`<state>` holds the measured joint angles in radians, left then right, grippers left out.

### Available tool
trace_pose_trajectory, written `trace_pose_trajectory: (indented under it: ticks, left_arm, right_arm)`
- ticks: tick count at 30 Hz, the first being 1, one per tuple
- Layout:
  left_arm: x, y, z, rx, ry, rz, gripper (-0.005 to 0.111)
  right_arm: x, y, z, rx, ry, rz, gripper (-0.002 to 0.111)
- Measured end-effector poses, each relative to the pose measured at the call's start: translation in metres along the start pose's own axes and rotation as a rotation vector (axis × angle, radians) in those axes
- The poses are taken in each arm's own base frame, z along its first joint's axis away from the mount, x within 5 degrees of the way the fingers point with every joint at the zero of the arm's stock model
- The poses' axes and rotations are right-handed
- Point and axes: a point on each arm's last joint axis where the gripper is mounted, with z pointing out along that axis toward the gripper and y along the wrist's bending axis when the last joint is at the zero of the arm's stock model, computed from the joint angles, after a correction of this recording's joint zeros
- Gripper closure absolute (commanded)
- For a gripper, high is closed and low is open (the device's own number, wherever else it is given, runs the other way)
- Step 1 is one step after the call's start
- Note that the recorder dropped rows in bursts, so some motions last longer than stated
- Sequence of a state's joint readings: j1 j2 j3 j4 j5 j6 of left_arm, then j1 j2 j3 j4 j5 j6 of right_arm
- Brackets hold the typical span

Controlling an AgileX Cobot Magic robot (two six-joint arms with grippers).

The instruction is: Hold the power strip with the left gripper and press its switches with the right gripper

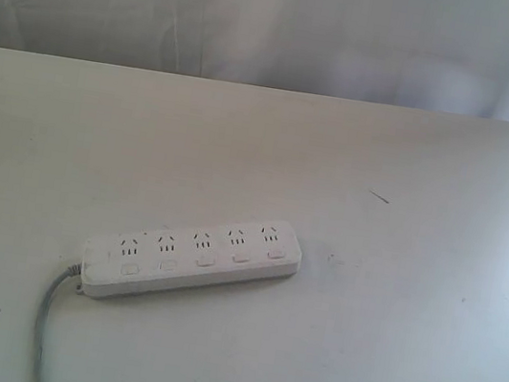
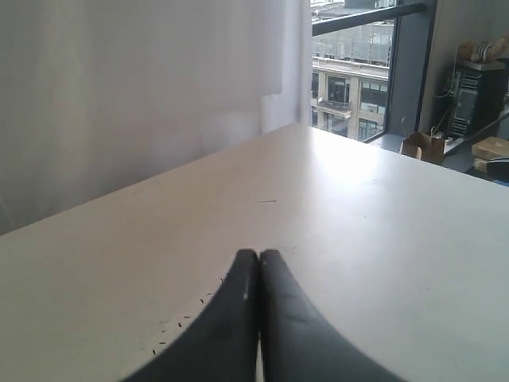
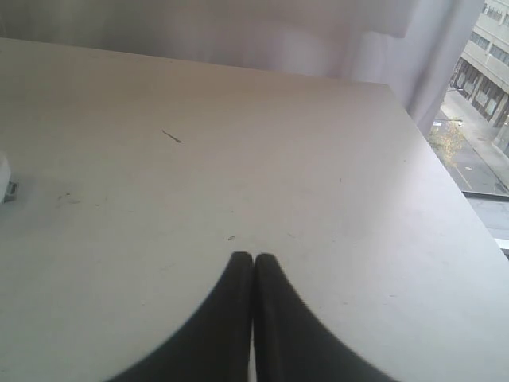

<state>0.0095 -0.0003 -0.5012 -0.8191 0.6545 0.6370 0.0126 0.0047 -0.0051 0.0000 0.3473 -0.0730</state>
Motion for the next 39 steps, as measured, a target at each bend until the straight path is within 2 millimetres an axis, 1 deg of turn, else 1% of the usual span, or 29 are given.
trace_pose_trajectory:
  ticks: [4,9,11,13,17,20,22,29,32,34,36,38,39]
  left_arm:
    - [0.002,-0.003,0.0,0.033,0.023,-0.006,0.107]
    - [0.013,-0.006,0.002,0.086,0.094,-0.02,0.107]
    - [0.016,-0.006,0.002,0.079,0.133,-0.033,0.107]
    - [0.021,-0.002,0.001,0.032,0.182,-0.055,0.107]
    - [0.031,0.012,-0.002,-0.137,0.292,-0.13,0.107]
    - [0.032,0.021,-0.007,-0.263,0.329,-0.172,0.107]
    - [0.028,0.026,-0.011,-0.339,0.319,-0.186,0.107]
    - [0.014,0.044,-0.02,-0.569,0.17,-0.27,0.107]
    - [0.005,0.053,-0.023,-0.672,-0.008,-0.374,0.107]
    - [0.003,0.059,-0.023,-0.71,-0.11,-0.424,0.107]
    - [0.002,0.064,-0.022,-0.73,-0.199,-0.421,0.107]
    - [0.003,0.067,-0.018,-0.727,-0.259,-0.359,0.107]
    - [0.004,0.069,-0.015,-0.723,-0.273,-0.293,0.107]
  right_arm:
    - [0.0,0.0,0.0,0.0,0.0,0.0,0.108]
    - [0.0,0.0,0.0,0.0,0.0,0.0,0.108]
    - [0.0,0.0,0.0,0.0,0.0,0.0,0.108]
    - [0.0,0.0,0.0,0.0,0.0,0.0,0.108]
    - [0.0,0.0,0.0,0.0,0.0,0.0,0.108]
    - [0.0,0.0,0.0,0.0,0.0,0.0,0.108]
    - [0.0,0.0,0.0,0.0,0.0,0.0,0.108]
    - [0.0,0.0,0.0,0.0,0.0,0.0,0.108]
    - [0.0,0.0,0.0,0.0,0.0,0.0,0.108]
    - [0.0,0.0,0.0,0.0,0.0,0.0,0.108]
    - [0.0,0.0,0.0,0.0,0.0,0.0,0.108]
    - [0.0,0.0,0.0,0.0,0.0,0.0,0.108]
    - [0.0,0.0,0.0,0.0,0.0,0.0,0.108]
